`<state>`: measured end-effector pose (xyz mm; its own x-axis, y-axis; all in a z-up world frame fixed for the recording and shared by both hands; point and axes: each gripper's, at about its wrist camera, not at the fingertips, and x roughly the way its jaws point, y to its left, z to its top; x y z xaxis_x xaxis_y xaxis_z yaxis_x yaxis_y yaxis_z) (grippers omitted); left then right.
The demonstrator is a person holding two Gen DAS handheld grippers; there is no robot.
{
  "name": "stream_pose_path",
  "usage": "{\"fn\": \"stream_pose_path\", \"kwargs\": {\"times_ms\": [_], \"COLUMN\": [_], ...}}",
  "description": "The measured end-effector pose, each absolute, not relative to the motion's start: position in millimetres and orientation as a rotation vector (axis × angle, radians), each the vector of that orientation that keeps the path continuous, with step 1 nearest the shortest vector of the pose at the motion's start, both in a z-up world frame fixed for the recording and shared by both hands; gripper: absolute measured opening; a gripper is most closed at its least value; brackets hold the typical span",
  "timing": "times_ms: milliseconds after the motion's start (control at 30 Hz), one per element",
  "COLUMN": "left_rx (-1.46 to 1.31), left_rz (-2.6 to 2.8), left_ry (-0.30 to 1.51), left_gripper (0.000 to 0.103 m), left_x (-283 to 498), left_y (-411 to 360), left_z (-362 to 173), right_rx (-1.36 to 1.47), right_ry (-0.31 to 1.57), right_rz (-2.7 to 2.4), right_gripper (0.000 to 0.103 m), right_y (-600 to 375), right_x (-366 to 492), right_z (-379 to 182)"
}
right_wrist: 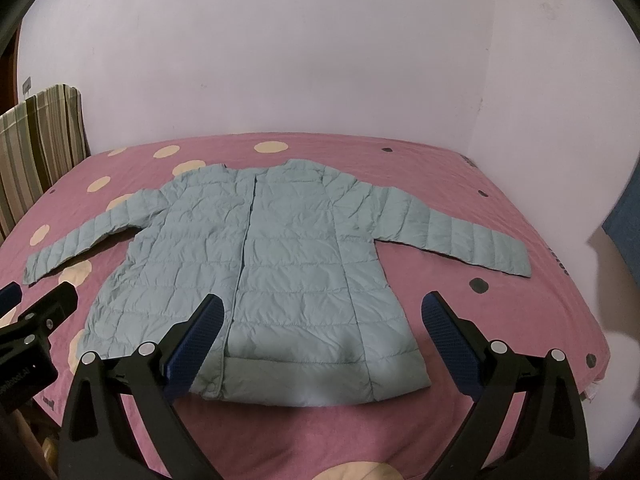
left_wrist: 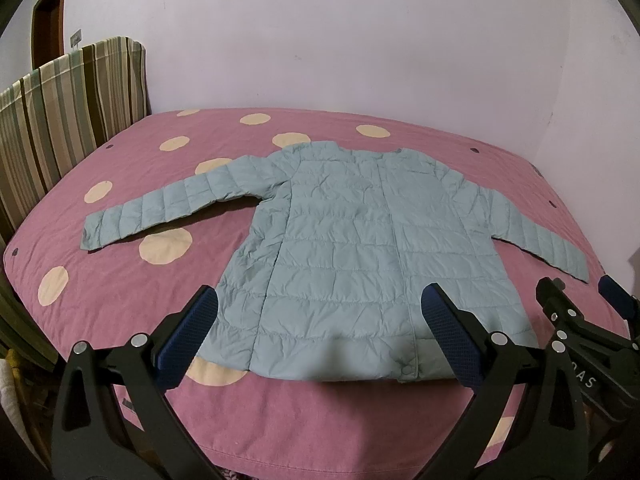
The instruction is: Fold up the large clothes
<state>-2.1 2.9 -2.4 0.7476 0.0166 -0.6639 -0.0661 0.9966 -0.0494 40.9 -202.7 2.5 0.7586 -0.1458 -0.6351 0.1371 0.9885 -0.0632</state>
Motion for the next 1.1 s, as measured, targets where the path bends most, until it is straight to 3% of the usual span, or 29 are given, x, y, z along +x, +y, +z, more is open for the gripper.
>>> {"fn": "stream_pose_path", "kwargs": {"times_ms": [1100], "left_rx": [-0.070], "left_rz": [0.045], "left_ry": [0.731], "left_gripper": [0.101], "left_x": [-2.1], "left_y": [2.5], "left_z": [-6.8], "right_rx": [-0.016], "right_ry": [0.697], "right_rz": [-0.155], "right_gripper": [0.098], "right_y": [-200.1], "right_x": [43.4], "right_z": [4.6]}}
